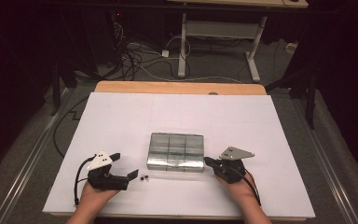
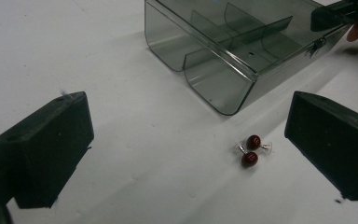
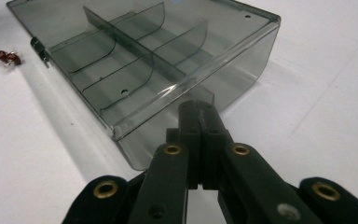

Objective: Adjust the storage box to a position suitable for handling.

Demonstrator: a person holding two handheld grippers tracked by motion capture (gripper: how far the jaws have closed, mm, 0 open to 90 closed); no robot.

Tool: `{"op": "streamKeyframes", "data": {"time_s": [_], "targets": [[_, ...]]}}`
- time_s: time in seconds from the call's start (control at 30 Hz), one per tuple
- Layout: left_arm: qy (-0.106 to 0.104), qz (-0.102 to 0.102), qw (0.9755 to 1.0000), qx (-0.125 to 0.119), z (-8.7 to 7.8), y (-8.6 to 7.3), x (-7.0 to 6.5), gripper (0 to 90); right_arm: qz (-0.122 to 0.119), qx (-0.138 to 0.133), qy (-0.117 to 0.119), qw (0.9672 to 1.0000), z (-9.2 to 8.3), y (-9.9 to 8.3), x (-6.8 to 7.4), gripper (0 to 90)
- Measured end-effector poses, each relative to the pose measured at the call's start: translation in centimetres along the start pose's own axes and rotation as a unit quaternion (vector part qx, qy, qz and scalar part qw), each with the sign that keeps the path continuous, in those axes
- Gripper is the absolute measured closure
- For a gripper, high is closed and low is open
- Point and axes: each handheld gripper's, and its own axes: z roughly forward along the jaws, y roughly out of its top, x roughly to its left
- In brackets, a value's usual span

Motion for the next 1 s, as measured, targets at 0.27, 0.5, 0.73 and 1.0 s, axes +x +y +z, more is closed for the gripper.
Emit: {"op": "streamKeyframes", "data": {"time_s": [0.27, 0.5, 0.73, 1.0], "targets": [[-0.016, -0.007, 0.9998, -0.009, 0.1, 0.8, 0.7, 8.9, -0.004, 0.001, 0.004, 1.0, 0.2, 0.3, 0.4, 90.0], [-0.002, 0.02, 0.9998, 0.001, 3.9, 6.2, 1.9, 71.6, -0.006, -0.008, -0.006, 0.9999, -0.5, 0.4, 0.3, 90.0], [0.053, 0.033, 0.9962, 0.061, 9.9, 10.1, 4.0, 87.3, -0.002, -0.018, -0.01, 0.9998, -1.7, 0.0, -0.2, 90.0], [0.025, 0.027, 0.9962, 0.079, 11.8, 9.8, 4.3, 87.7, 0.004, -0.017, -0.007, 0.9998, -2.2, -0.6, -0.6, 90.0]]}}
